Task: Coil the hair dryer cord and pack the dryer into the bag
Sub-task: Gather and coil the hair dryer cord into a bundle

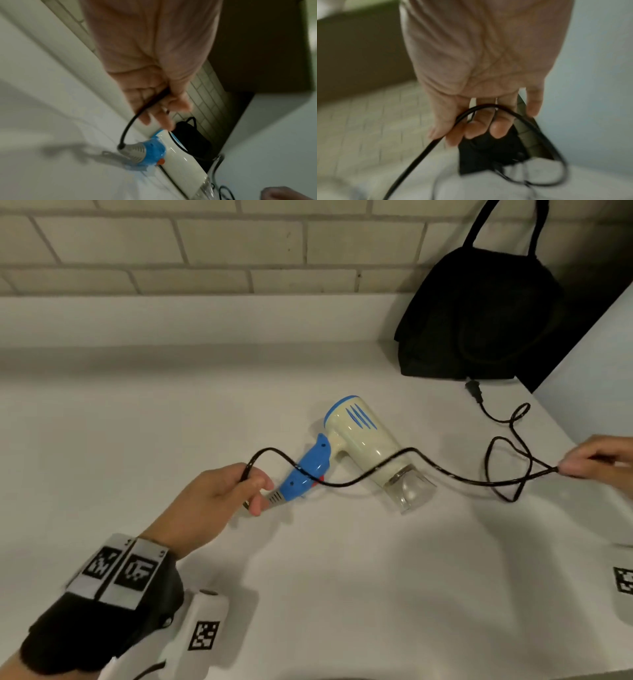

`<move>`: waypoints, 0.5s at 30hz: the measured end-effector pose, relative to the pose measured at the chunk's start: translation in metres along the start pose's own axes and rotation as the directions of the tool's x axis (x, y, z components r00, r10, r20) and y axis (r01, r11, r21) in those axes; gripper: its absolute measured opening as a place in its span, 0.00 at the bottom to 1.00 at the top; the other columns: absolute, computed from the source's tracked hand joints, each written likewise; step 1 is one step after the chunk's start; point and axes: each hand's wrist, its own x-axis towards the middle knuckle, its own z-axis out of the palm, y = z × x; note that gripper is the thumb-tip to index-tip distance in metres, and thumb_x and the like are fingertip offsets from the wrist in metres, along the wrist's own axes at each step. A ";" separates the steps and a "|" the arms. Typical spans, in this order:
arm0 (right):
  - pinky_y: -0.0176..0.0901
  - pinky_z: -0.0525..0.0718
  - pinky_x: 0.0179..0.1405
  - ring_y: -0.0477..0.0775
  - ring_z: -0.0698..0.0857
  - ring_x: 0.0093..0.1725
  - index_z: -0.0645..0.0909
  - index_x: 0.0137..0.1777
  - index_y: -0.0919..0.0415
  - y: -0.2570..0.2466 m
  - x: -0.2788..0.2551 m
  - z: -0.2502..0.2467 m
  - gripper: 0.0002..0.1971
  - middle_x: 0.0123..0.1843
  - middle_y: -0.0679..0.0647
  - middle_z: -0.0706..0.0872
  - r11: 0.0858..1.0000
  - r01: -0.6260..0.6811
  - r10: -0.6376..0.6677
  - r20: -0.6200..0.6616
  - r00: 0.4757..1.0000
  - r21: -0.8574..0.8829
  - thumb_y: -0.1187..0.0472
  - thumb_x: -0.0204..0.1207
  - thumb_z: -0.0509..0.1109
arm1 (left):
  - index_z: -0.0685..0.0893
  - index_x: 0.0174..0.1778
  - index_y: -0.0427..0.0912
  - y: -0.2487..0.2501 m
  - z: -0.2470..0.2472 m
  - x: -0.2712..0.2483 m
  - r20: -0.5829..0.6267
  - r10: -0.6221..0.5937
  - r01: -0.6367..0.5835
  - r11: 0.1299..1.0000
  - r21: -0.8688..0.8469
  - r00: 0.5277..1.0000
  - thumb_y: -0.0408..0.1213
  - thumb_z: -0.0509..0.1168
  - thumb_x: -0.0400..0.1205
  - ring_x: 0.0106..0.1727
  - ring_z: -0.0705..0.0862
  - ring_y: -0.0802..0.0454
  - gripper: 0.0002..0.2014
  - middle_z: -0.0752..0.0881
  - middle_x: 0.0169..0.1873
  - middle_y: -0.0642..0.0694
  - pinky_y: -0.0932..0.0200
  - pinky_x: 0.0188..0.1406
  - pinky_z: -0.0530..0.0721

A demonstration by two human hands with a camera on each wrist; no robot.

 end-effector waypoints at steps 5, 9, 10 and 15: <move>0.72 0.70 0.63 0.65 0.82 0.57 0.72 0.56 0.27 -0.013 0.008 0.037 0.13 0.60 0.58 0.84 0.859 0.005 0.046 0.088 0.995 -0.512 0.40 0.70 0.58 | 0.79 0.36 0.53 0.019 0.017 -0.005 0.074 0.154 -0.149 0.986 -0.072 0.985 0.44 0.56 0.81 0.27 0.78 0.62 0.10 0.79 0.18 0.54 0.71 0.39 0.76; 0.39 0.61 0.74 0.49 0.67 0.72 0.65 0.74 0.56 -0.126 0.003 0.065 0.31 0.71 0.46 0.69 0.928 0.366 -0.367 -0.007 0.930 -0.071 0.40 0.74 0.57 | 0.80 0.40 0.51 0.037 0.042 -0.008 0.256 0.232 -0.227 0.973 -0.049 0.938 0.40 0.56 0.82 0.25 0.77 0.59 0.08 0.79 0.20 0.56 0.68 0.33 0.78; 0.38 0.60 0.75 0.47 0.66 0.72 0.63 0.75 0.57 -0.146 -0.001 0.076 0.34 0.72 0.47 0.69 0.877 0.480 -0.479 0.029 0.877 -0.025 0.38 0.73 0.57 | 0.79 0.42 0.50 0.042 0.047 -0.008 0.292 0.248 -0.244 0.969 -0.050 0.924 0.41 0.56 0.82 0.24 0.77 0.59 0.07 0.79 0.20 0.57 0.69 0.31 0.78; 0.45 0.50 0.77 0.51 0.69 0.74 0.56 0.77 0.50 -0.158 0.014 0.128 0.36 0.71 0.52 0.76 0.870 0.481 -0.418 0.357 0.835 -0.105 0.38 0.70 0.55 | 0.78 0.43 0.61 0.050 0.049 -0.016 0.358 0.292 -0.289 0.955 -0.064 0.887 0.57 0.54 0.78 0.22 0.76 0.60 0.09 0.80 0.24 0.57 0.68 0.30 0.76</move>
